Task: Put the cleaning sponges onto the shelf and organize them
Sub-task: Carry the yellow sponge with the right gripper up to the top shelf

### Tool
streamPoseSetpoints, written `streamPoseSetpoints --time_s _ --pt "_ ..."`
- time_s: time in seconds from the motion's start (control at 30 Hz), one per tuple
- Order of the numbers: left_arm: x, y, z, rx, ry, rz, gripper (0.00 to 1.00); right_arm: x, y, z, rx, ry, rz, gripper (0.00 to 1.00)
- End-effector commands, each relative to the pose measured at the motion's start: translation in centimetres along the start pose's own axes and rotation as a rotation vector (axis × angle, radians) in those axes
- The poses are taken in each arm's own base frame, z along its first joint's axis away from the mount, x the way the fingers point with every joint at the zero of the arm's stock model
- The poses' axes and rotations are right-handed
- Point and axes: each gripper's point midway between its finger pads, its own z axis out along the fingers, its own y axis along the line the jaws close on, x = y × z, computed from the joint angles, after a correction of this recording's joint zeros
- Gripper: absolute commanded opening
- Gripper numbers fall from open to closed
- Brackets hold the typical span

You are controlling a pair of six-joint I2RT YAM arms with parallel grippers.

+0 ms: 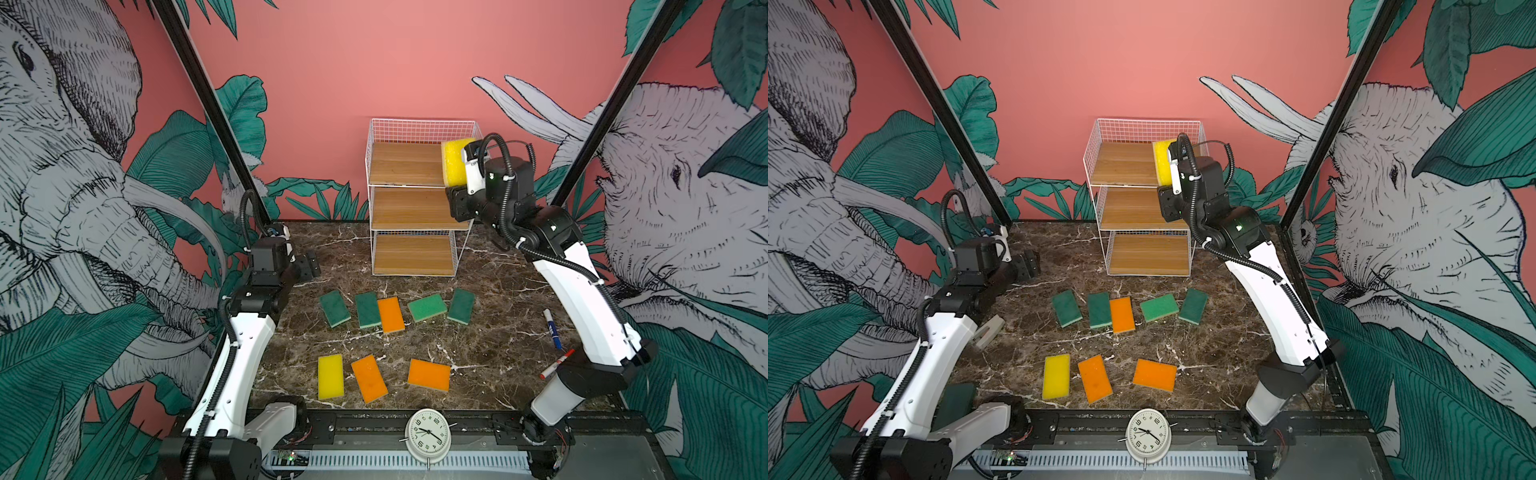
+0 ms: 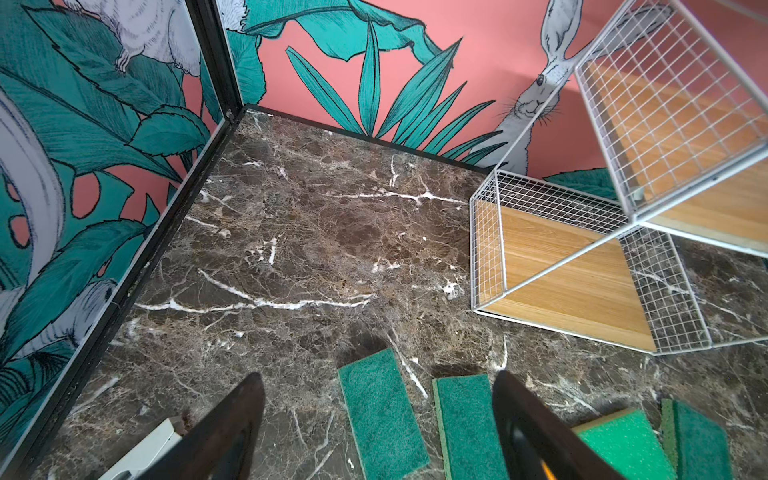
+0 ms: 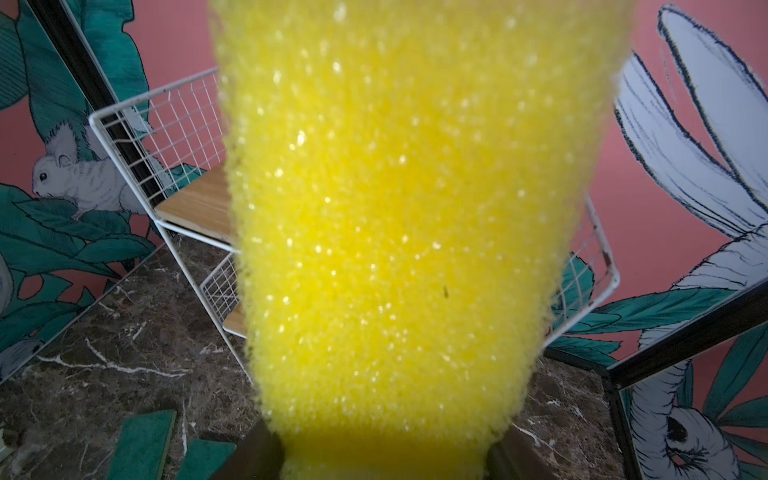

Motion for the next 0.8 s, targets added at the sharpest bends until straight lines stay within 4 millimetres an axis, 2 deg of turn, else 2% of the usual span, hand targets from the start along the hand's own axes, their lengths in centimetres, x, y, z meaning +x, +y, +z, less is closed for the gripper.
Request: streamPoseSetpoints --time_s 0.0,0.33,0.77 --pt "-1.3 -0.2 -0.8 -0.004 -0.032 -0.011 0.87 -1.9 0.1 0.9 -0.018 -0.062 0.011 0.61" --pt "-1.3 -0.6 0.0 0.018 -0.026 -0.028 0.86 -3.3 -2.7 3.5 0.084 -0.125 0.09 0.61" --pt "-0.7 -0.6 0.7 0.02 -0.014 -0.035 0.86 -2.5 -3.4 6.4 0.148 -0.118 0.079 0.63"
